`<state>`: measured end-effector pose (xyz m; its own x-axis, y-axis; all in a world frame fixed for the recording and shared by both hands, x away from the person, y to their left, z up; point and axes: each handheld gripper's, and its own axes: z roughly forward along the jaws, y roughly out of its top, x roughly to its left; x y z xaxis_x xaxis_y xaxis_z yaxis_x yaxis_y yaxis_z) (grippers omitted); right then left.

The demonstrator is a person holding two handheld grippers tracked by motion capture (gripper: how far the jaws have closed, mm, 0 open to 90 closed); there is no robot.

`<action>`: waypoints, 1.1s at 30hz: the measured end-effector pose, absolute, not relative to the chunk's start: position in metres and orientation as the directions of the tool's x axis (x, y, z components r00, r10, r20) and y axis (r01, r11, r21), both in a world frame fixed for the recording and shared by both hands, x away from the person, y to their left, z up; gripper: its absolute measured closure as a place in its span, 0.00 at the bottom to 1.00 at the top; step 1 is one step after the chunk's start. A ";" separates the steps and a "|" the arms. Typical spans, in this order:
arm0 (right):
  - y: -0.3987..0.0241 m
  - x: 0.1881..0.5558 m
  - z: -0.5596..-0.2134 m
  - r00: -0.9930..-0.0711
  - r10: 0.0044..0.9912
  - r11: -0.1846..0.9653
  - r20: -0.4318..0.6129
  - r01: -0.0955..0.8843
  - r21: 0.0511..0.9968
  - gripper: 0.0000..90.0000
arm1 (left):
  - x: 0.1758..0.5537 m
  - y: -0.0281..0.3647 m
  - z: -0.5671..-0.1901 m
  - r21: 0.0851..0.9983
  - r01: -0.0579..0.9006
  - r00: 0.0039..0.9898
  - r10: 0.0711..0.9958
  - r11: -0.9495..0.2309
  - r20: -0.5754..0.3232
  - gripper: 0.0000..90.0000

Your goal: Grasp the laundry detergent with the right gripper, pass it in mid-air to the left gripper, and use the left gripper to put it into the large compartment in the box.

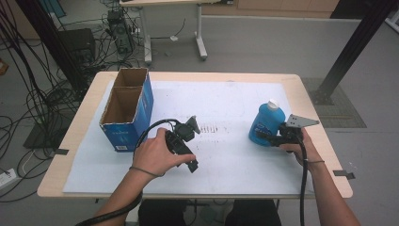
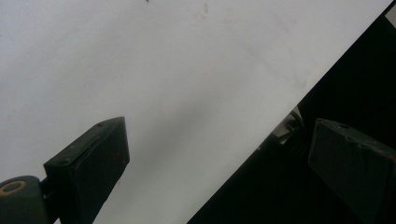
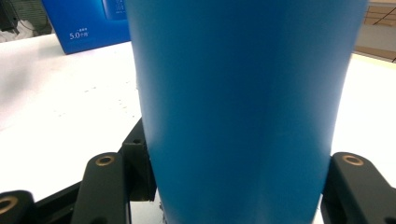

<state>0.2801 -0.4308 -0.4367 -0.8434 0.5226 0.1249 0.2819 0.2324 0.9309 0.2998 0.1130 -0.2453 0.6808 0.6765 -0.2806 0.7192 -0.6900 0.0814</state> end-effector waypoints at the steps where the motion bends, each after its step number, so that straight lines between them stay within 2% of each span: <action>1: -0.431 0.280 -0.437 -0.843 0.523 0.232 0.125 0.282 0.931 0.45 | 0.300 0.113 -0.245 0.081 0.721 0.679 0.678 -0.689 -0.281 0.07; 33: -0.431 0.278 -0.438 -0.843 0.525 0.229 0.118 0.274 0.934 0.45 | 0.296 0.115 -0.245 0.095 0.724 0.679 0.683 -0.683 -0.270 0.07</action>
<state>0.2783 -0.4306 -0.4381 -0.8427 0.5253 0.1182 0.2739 0.2292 0.9341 0.2960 0.1146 -0.2452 0.6790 0.6826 -0.2703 0.7244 -0.6828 0.0952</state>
